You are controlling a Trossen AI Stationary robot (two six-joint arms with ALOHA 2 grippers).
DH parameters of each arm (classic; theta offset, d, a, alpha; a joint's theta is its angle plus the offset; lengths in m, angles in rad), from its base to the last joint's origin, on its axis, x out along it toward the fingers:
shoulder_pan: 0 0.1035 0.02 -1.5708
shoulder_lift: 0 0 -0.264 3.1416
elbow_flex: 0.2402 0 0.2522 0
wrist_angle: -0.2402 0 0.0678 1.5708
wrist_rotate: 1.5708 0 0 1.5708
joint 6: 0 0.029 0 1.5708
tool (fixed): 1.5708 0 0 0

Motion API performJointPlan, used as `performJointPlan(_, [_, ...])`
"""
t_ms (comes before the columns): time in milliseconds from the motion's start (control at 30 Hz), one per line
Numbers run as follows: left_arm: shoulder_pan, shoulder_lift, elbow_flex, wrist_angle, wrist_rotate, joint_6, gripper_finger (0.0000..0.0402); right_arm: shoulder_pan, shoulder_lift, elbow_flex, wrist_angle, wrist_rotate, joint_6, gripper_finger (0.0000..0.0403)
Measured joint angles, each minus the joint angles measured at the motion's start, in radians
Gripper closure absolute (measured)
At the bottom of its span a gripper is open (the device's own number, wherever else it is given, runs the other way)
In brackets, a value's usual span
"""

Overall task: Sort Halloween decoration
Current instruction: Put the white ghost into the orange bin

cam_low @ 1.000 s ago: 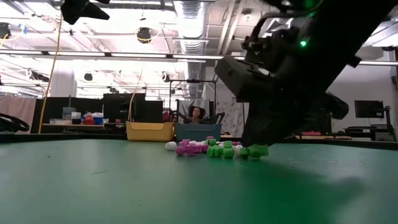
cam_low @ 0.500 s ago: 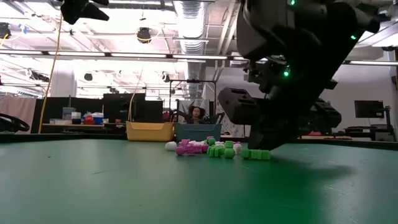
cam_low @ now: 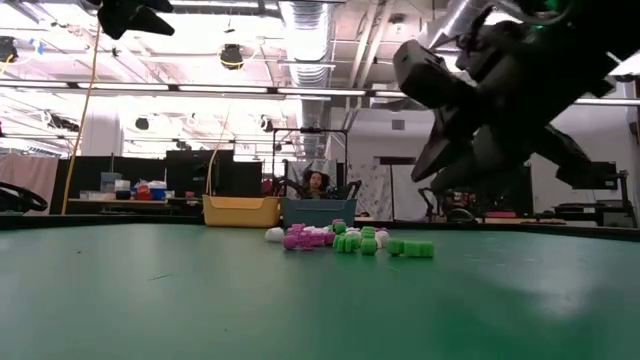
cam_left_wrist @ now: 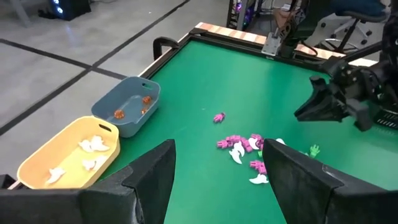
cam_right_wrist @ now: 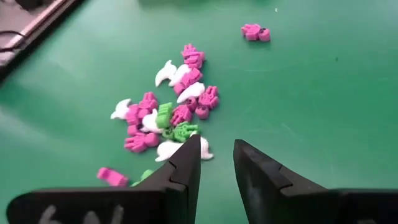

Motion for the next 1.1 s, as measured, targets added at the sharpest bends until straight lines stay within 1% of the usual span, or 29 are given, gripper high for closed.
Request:
performJointPlan(233, [0.0, 0.0, 0.0, 0.001, 0.026, 0.008, 0.017, -0.05, 0.014, -0.068, 0.267, 0.018, -0.018, 0.0285])
performJointPlan(333, [0.0, 0.0, 0.0, 0.005, 0.028, 0.008, 0.017, -0.065, 0.014, -0.101, 0.396, 0.021, -0.117, 0.0285])
performJointPlan(433, [0.0, 0.0, 0.0, 0.004, 0.028, 0.008, 0.017, -0.074, 0.015, -0.105, 0.446, 0.006, -0.213, 0.0285])
performJointPlan(600, [0.0, 0.0, 0.0, 0.004, 0.028, 0.007, 0.017, -0.113, 0.014, -0.105, 0.526, -0.062, -0.432, 0.0285])
performJointPlan(700, [0.0, 0.0, 0.0, 0.004, 0.028, 0.007, 0.017, -0.146, 0.014, -0.105, 0.578, -0.106, -0.522, 0.0285])
performJointPlan(767, [0.0, 0.0, 0.0, 0.003, 0.028, 0.007, 0.017, -0.164, 0.014, -0.105, 0.596, -0.134, -0.575, 0.0285])
performJointPlan(900, [0.0, 0.0, 0.0, 0.003, 0.028, 0.006, 0.017, -0.175, 0.014, -0.105, 0.571, -0.169, -0.601, 0.0285])
performJointPlan(1100, [0.0, 0.0, 0.0, 0.003, 0.028, 0.004, 0.017, -0.172, 0.011, -0.101, 0.487, -0.308, -0.599, 0.0285])
